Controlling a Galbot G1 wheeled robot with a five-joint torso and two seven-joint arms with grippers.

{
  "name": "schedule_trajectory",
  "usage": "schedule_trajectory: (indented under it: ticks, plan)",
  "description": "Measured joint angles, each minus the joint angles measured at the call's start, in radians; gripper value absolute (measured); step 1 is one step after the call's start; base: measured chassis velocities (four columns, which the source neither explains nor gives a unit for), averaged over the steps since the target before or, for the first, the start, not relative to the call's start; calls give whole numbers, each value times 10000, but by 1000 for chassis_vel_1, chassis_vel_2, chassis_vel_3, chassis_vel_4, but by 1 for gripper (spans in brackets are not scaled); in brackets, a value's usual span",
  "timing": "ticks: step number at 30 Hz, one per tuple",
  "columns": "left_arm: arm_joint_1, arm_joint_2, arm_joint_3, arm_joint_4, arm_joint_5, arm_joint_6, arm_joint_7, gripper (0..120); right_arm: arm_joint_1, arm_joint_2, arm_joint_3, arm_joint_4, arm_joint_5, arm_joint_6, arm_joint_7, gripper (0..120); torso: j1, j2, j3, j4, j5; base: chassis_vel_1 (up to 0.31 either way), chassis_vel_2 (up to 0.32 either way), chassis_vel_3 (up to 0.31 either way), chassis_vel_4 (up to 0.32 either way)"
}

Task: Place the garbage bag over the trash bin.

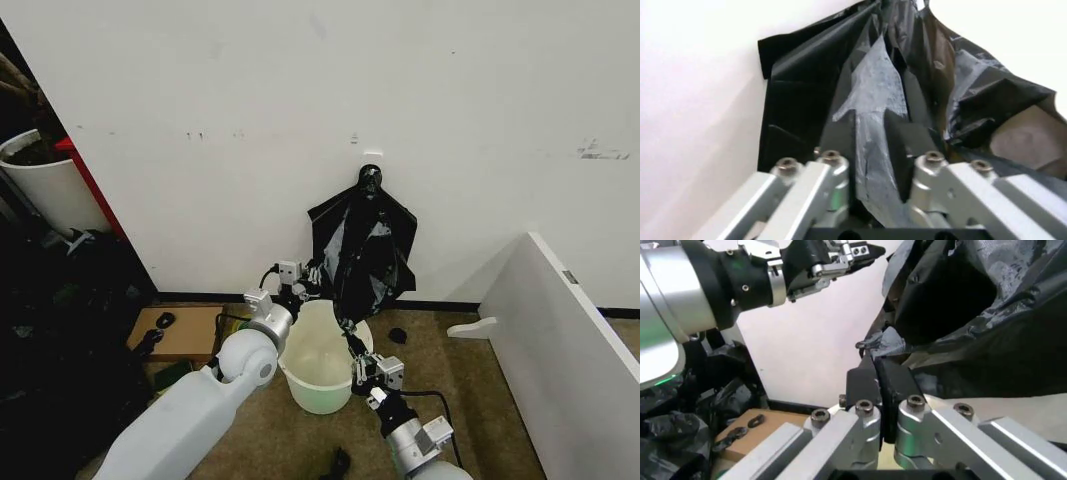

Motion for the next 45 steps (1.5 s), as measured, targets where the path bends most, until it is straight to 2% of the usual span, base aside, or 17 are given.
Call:
schedule_trajectory:
  ticks: [3, 4, 9, 10, 15, 18, 21, 26, 27, 30, 33, 37, 44, 45]
  plan:
    - [9, 44, 92, 13, -128, 83, 87, 39, 2, 4, -11, 1, -1, -6, -2, 0, 0, 0, 0, 0, -1, 0, 0, 0, 0]
    - [9, 44, 92, 13, -128, 83, 87, 39, 2, 4, -11, 1, -1, -6, -2, 0, 0, 0, 0, 0, -1, 0, 0, 0, 0]
    - [-65, -111, 236, 265, -173, 174, 68, 57, -64, -6, -2, 40, -2, -9, -12, 0, 0, 0, 0, -1, -1, 0, 0, 0, 0]
    - [-110, -157, 278, 327, -172, 177, 53, 64, -78, -6, 0, 48, -3, -9, -14, 0, 0, 0, 0, -2, -1, 0, 0, 0, 0]
    - [-245, -255, 370, 479, -171, 177, 4, 78, -97, 9, 3, 73, -11, -9, -16, 0, 0, 0, 1, -2, -1, 0, 0, 0, 0]
    - [-278, -277, 375, 522, -178, 145, -7, 65, -102, 6, 8, 77, -12, -11, -16, 0, 0, 0, 0, -1, 0, 0, 0, 0, 0]
    - [-279, -283, 374, 534, -183, 131, -10, 60, -102, 4, 12, 76, -12, -13, -16, 0, 0, 0, 0, -1, 0, 0, 0, 0, 0]
    - [-296, -344, 354, 676, -282, 110, -11, 36, -113, 0, -5, 119, -10, -22, -16, 0, 0, 0, 0, -1, 0, 0, 0, 0, 0]
    - [-296, -344, 354, 676, -282, 110, -11, 36, -113, 0, -5, 119, -10, -22, -16, 0, 0, 0, 0, -1, 0, 0, 0, 0, 0]
    - [-327, -431, 352, 836, -325, 108, -32, 23, -114, -35, -17, 159, 20, -35, -16, 0, 0, 0, 0, -1, -1, 0, 0, 0, 0]
    - [-350, -482, 350, 910, -341, 108, -42, 17, -127, -65, -21, 184, 50, -41, -16, 0, 0, 0, 0, -1, 0, 0, 0, 0, 0]
    - [-389, -550, 332, 966, -348, 107, -91, 0, -162, -83, -12, 208, 72, -44, -16, 0, 0, 0, 0, -2, 0, 0, 0, 0, 0]
    - [-238, -488, 151, 671, -232, 51, -162, 0, -168, -87, 71, 217, 34, -45, 13, 0, 0, 0, 0, -1, 0, 0, 0, 0, 0]
    - [-186, -450, 112, 620, -166, 5, -174, 0, -201, -110, 110, 242, -65, -44, 53, 7, 0, 0, 0, 0, 0, 0, 0, 0, 0]
